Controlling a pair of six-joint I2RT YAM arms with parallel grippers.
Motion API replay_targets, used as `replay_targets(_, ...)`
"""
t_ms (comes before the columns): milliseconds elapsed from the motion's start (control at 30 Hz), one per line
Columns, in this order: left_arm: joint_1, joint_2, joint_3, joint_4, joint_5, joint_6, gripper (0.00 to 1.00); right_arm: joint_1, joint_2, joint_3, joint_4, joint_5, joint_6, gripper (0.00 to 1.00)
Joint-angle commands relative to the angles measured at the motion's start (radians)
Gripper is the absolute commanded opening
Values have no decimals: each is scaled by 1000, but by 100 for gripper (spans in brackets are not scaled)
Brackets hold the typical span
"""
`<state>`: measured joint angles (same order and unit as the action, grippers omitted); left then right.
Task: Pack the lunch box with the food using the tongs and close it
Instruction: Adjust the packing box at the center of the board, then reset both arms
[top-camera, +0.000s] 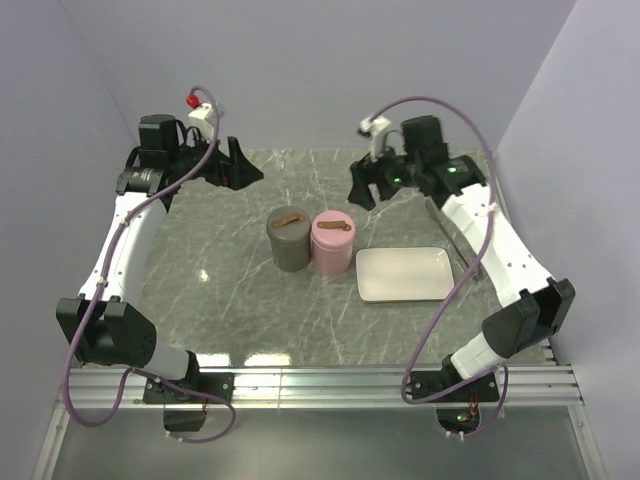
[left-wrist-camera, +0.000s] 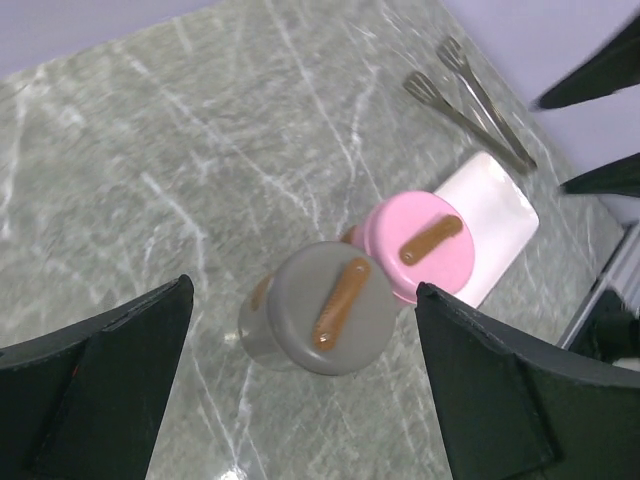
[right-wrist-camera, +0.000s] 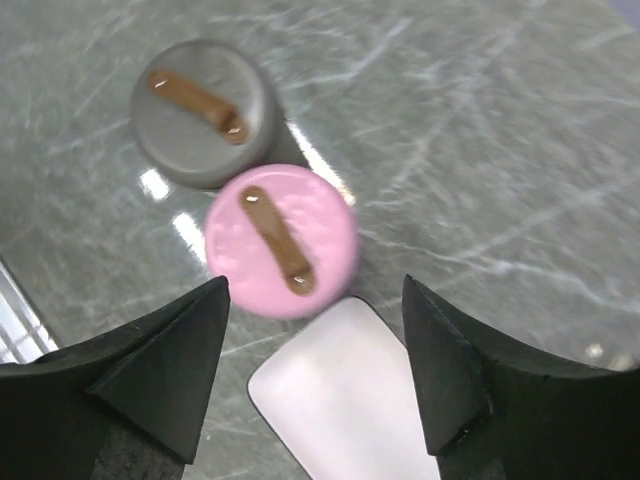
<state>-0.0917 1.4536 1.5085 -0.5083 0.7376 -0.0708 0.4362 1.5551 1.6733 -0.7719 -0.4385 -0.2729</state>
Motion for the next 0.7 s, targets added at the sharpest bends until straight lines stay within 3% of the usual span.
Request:
replay_targets(0,33,-15,18,1,-53,-89,100,-115,-79,49,-17,-51,80,83)
replay_targets(67,47,16,42,-79,-116,-66,99,-163,-98,33,-29,-68,101,87)
replay_targets(133,79,17,35,-99,-84,-29,99,-238,-131,-19,-33,-89,115,88)
replay_targets(333,124,-61,-139,-78,-167,38,99,-382,-262,-266,-12,-109,118,90)
replay_targets(667,133,-196,-421,-55,-283,146,99,-396,-378,-569,51,-105,90,92)
